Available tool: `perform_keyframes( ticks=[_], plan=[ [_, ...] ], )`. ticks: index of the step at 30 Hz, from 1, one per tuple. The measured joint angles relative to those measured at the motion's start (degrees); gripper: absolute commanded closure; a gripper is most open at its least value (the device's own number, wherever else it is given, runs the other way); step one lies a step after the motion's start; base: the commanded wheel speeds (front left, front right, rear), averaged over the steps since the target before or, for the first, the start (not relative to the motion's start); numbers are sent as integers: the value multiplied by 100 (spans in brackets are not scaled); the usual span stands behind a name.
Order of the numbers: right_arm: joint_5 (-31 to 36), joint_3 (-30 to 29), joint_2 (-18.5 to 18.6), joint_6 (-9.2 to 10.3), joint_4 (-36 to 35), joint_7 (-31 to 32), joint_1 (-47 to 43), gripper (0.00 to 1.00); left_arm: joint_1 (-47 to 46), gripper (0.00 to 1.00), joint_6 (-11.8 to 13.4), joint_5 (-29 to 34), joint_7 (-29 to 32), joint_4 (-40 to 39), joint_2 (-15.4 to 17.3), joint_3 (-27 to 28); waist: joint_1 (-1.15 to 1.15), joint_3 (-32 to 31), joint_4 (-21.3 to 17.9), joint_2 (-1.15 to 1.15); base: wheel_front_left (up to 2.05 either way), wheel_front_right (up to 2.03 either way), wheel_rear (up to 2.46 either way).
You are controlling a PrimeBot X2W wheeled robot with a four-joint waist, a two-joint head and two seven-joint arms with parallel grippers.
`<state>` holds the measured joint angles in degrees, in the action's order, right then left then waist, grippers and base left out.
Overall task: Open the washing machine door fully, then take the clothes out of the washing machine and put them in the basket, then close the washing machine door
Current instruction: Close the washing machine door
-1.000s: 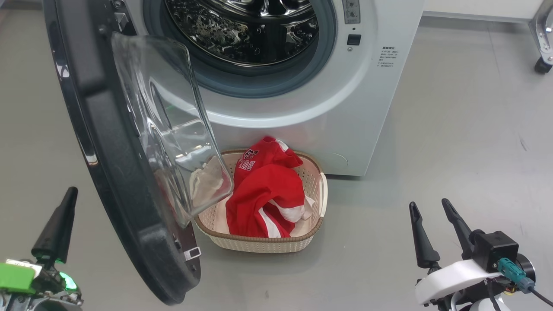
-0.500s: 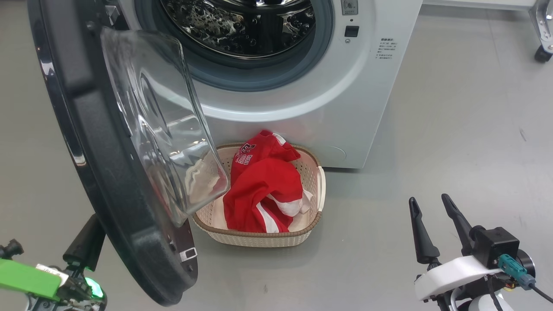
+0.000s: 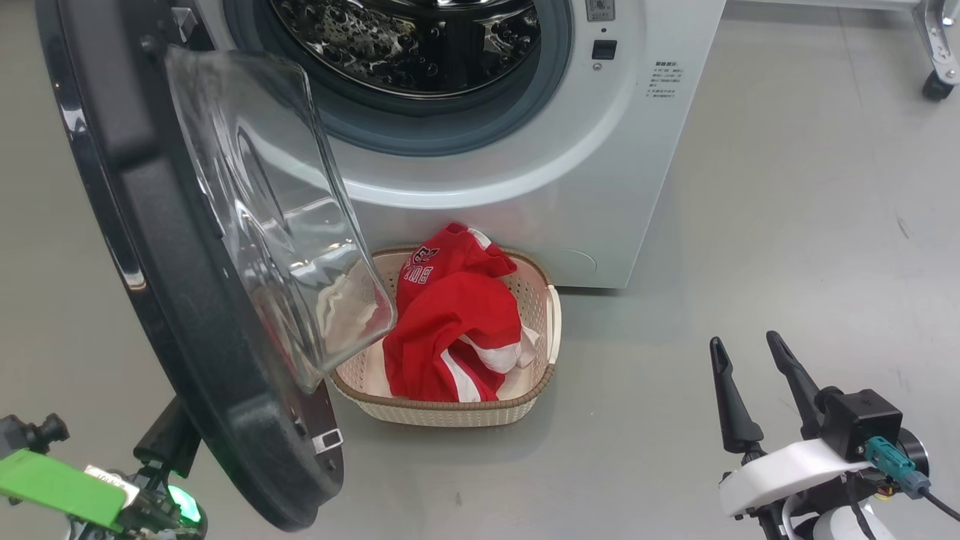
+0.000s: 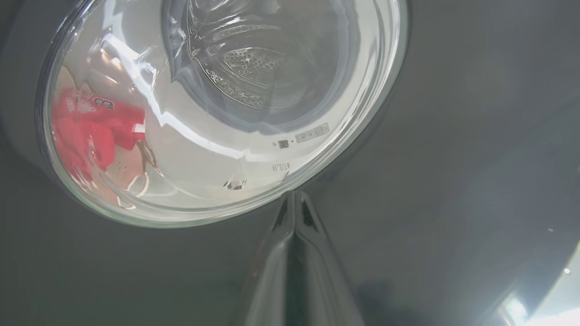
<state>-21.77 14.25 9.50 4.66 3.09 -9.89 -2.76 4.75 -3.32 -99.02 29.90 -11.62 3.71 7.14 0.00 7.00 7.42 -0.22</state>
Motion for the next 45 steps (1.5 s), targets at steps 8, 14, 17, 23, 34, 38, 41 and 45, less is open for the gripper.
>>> perform_keyframes(
  ticks=[8,14,17,23,34,38,41,45],
  plan=[
    [-35,2,-2,-4,9,-1,5,0,2,100,-3,-23,48,-34,0,-90,0,20,-33,0,0,0,0],
    [-35,76,-29,-55,37,-1,119,0,30,100,-22,-71,80,-78,-2,-155,0,30,-145,0,0,0,0],
    [-35,86,-30,-56,45,0,121,0,30,100,-52,-82,125,-99,-5,-220,0,43,-211,0,0,0,0],
    [-35,100,-48,-57,71,-1,177,0,25,100,-62,-89,178,-120,-30,-363,0,78,-375,0,0,0,0],
    [-35,168,-97,-105,113,-7,265,0,-70,100,-107,-104,189,-37,-41,-479,0,160,-792,0,0,0,0],
    [-35,182,-109,-107,124,-9,293,0,-143,100,-107,-144,188,16,-42,-499,0,195,-967,0,0,0,0],
    [-35,182,-113,-107,141,-10,312,0,-237,100,-107,-189,182,71,-44,-508,0,227,-1095,0,0,0,0],
    [-35,186,-137,-108,159,-55,355,0,-374,100,-108,-222,180,163,-55,-532,0,267,-1265,0,0,0,0]
  ],
)
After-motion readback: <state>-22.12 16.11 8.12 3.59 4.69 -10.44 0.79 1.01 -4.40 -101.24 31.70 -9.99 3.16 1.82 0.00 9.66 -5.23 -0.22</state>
